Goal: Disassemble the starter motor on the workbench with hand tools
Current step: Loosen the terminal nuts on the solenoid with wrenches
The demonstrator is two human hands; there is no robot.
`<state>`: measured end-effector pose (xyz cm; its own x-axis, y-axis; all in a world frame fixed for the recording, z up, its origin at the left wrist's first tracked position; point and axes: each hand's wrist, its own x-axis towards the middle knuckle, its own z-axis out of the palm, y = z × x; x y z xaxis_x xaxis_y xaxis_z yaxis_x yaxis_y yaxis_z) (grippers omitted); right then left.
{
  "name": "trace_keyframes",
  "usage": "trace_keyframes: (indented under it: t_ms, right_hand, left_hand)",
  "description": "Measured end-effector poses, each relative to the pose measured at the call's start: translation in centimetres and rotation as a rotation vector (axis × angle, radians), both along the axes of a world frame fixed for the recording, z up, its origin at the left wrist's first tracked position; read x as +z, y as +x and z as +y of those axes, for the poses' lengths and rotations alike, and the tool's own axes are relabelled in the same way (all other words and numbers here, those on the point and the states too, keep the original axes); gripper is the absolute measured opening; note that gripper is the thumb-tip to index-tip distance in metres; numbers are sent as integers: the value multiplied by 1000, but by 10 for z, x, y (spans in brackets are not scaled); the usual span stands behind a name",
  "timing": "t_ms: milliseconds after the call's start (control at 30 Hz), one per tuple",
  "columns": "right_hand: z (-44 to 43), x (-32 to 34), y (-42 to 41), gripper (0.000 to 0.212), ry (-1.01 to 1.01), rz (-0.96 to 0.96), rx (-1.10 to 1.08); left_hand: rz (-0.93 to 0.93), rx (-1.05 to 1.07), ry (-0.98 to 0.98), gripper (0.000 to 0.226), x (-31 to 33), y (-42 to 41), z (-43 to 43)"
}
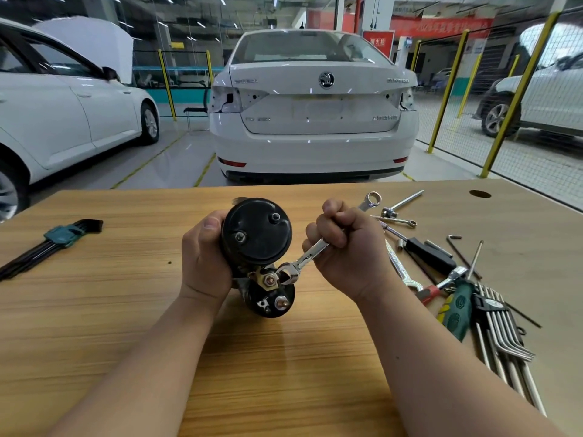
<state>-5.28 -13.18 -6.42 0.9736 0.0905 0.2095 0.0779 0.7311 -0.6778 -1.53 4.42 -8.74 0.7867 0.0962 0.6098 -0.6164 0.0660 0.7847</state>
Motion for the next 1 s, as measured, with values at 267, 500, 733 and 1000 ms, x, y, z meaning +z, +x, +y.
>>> trace_keyframes:
  t_ms: [267,500,733,1000]
  right_hand:
    - [4,-2,-1,19,122,28,-91]
    - [12,0,-4,18,153,44,-86]
    - [13,6,-7,16,67,-22,-159]
    - [15,-6,-2,18,81,195,-166]
  left_hand:
    - [29,-18,-16,36,2,0,-1]
    - [35,29,8,44,2,3,-1]
    - [-28,36,77,18,2,-3,0]
    - [-32,85,125,64,-4,5,-3]
